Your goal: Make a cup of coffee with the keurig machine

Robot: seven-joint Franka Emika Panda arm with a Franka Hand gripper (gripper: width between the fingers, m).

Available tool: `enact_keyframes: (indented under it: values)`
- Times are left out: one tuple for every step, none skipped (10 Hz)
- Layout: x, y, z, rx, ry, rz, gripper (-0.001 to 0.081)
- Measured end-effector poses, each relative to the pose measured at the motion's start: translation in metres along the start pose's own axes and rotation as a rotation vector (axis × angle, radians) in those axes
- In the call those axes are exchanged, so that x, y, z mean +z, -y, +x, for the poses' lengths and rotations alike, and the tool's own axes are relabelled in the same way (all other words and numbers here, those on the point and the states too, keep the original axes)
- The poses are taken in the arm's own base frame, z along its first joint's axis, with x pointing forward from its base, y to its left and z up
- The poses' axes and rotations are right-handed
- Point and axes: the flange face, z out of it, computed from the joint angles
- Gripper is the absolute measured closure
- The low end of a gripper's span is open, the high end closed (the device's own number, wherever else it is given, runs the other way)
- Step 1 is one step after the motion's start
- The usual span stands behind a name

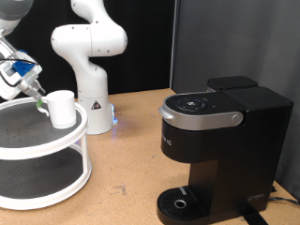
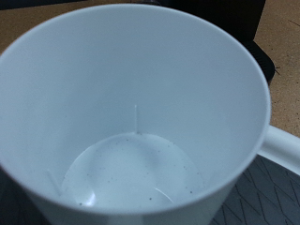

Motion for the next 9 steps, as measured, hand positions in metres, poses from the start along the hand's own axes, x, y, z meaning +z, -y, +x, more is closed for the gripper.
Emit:
enact_keyframes:
  values:
    - [0.001,0.0,-0.001,-0.003,-0.002,0.005,0.0805]
    - [0.001,0.001,-0.003,-0.004,-0.004,0.013,0.0616]
    - [0.002,0.001,-0.004,-0.004,-0.006,0.019,0.0479]
    - [0.002,0.001,-0.005,-0.003,-0.006,0.022,0.0479]
    - [0.002,0.001,-0.005,-0.003,-0.006,0.017,0.0283]
    - [0.003,0.0,-0.006,-0.002,-0.008,0.006,0.0127]
    - [0.006,-0.001,-0.007,0.0,-0.008,-0.003,0.0127]
    - [0.009,-0.001,-0.008,0.003,-0.007,-0.008,0.0026]
    - [0.013,-0.001,-0.009,0.003,-0.006,-0.012,0.0026]
